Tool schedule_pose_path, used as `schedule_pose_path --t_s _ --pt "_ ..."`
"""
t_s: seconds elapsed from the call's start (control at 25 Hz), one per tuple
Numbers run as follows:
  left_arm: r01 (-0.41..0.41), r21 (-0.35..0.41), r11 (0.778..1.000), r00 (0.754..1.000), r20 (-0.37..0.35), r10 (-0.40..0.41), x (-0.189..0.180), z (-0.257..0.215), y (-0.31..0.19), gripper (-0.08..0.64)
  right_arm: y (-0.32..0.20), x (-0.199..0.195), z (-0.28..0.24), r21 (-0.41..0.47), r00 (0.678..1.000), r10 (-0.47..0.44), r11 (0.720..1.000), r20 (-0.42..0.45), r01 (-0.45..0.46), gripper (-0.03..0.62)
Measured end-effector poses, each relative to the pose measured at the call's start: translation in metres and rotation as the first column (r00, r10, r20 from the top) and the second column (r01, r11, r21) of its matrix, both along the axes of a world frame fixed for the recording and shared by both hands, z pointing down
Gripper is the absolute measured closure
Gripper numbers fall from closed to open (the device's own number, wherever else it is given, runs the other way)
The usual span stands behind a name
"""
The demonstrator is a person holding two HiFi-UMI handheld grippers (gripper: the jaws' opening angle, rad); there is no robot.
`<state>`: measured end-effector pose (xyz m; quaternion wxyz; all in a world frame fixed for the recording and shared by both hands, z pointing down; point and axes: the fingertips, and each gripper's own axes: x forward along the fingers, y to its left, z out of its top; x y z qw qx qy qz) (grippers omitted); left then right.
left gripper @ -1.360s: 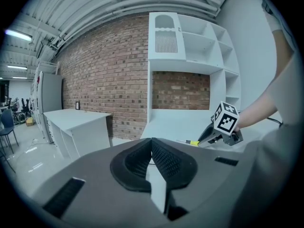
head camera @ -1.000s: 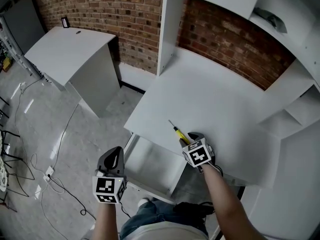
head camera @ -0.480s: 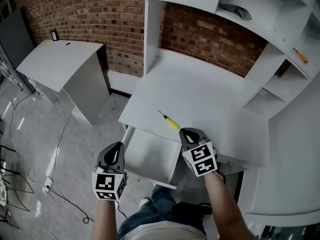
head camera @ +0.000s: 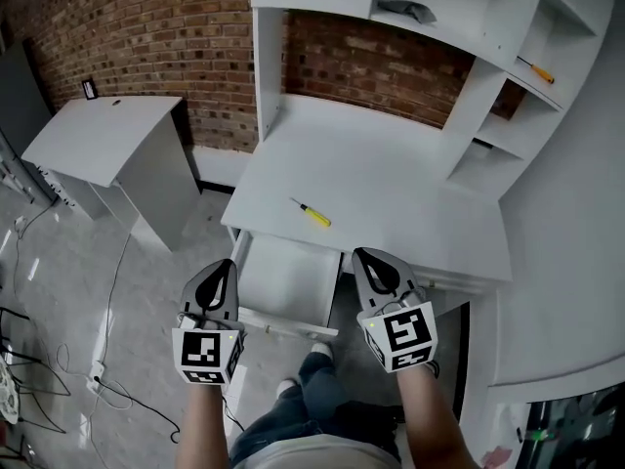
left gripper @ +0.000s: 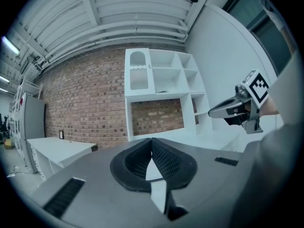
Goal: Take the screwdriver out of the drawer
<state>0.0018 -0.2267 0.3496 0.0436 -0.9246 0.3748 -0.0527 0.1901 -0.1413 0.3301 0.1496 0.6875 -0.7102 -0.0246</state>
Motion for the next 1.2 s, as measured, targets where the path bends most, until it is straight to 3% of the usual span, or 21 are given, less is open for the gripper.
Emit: schedule_pose_path --t_s 0.2,0.76,1.2 --pt "0.021 0.065 0.998 0.999 -0.039 -0.018 0.002 -0.033 0.018 0.548 0.029 0.001 -0.034 0.090 1.000 0.013 0.996 0.003 -0.013 0.583" --pt "0.131 0.136 0.982 0.988 -0.103 -0.118 -0.014 -0.074 0.086 0.548 0.098 -0.005 -0.065 0.161 0.998 -0.039 0.986 0.042 0.031 0.583" --pt "0.099 0.168 0.981 0.989 -0.124 -0.079 -0.005 -0.093 0.139 0.548 0.147 -0.007 -0.082 0.192 0.999 -0.034 0.981 0.029 0.027 0.583"
